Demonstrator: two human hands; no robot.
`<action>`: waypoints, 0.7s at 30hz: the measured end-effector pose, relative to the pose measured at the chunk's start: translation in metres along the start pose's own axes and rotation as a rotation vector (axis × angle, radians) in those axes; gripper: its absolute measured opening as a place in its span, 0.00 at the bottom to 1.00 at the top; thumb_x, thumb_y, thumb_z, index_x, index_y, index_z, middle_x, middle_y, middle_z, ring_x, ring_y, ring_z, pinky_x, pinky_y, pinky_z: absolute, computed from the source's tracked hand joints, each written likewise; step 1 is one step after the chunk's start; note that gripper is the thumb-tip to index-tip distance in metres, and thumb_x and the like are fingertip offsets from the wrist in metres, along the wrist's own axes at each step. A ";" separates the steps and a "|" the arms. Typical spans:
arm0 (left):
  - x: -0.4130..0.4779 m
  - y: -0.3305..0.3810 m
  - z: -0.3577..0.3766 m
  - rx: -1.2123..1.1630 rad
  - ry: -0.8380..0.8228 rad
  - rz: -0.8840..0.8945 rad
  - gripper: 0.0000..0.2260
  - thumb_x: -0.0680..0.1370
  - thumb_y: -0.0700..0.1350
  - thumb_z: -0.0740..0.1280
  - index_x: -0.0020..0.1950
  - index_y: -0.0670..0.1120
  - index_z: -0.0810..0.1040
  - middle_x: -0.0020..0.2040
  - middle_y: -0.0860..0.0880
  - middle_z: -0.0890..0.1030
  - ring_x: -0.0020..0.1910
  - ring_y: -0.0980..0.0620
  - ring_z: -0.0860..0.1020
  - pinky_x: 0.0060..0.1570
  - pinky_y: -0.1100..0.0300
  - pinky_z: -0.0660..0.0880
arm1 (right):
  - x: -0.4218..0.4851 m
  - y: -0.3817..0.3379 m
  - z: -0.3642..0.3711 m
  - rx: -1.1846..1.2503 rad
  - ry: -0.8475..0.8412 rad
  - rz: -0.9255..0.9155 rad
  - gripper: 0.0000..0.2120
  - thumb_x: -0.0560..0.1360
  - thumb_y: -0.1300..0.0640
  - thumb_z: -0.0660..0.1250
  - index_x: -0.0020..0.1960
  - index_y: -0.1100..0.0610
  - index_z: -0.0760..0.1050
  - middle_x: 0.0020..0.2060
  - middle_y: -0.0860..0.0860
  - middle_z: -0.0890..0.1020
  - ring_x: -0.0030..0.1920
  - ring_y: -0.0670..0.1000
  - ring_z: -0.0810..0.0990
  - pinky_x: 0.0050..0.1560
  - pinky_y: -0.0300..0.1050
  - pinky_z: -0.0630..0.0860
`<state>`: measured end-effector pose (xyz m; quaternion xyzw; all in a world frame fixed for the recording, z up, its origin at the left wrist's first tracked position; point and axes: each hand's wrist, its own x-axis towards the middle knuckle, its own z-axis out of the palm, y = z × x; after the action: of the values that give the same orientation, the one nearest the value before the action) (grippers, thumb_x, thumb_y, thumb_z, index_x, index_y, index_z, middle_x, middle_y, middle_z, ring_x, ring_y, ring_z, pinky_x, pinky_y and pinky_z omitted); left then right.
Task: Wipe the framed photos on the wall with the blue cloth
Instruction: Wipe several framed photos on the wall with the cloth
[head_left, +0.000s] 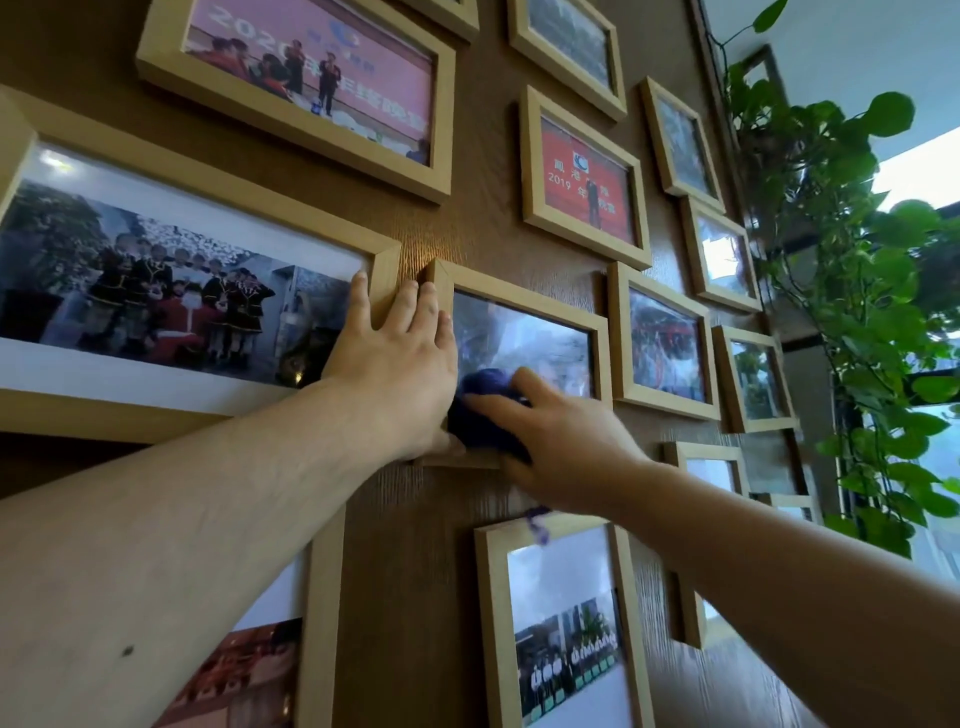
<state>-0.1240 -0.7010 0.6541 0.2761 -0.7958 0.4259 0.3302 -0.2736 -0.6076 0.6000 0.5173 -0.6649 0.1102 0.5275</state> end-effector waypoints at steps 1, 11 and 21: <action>0.000 0.001 0.000 -0.012 0.002 -0.007 0.50 0.70 0.68 0.63 0.77 0.41 0.41 0.78 0.38 0.41 0.76 0.40 0.40 0.70 0.31 0.42 | 0.004 -0.009 -0.002 0.031 -0.004 -0.028 0.25 0.76 0.45 0.60 0.71 0.44 0.58 0.59 0.52 0.67 0.41 0.49 0.69 0.35 0.41 0.66; -0.001 0.004 0.006 -0.003 -0.024 -0.012 0.58 0.64 0.75 0.61 0.76 0.39 0.39 0.77 0.36 0.39 0.76 0.39 0.40 0.70 0.31 0.43 | -0.026 0.038 0.005 0.080 -0.148 0.072 0.23 0.76 0.47 0.59 0.70 0.42 0.60 0.56 0.48 0.69 0.39 0.47 0.70 0.36 0.40 0.66; -0.001 0.010 -0.001 0.063 -0.050 -0.024 0.57 0.64 0.74 0.63 0.76 0.38 0.42 0.76 0.34 0.39 0.75 0.35 0.39 0.67 0.27 0.42 | -0.054 0.066 0.005 -0.150 -0.297 0.238 0.22 0.76 0.47 0.58 0.69 0.45 0.59 0.59 0.50 0.68 0.41 0.49 0.71 0.36 0.40 0.65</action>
<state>-0.1311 -0.6954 0.6488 0.3064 -0.7866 0.4399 0.3063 -0.3348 -0.5511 0.5801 0.4048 -0.7982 0.0447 0.4439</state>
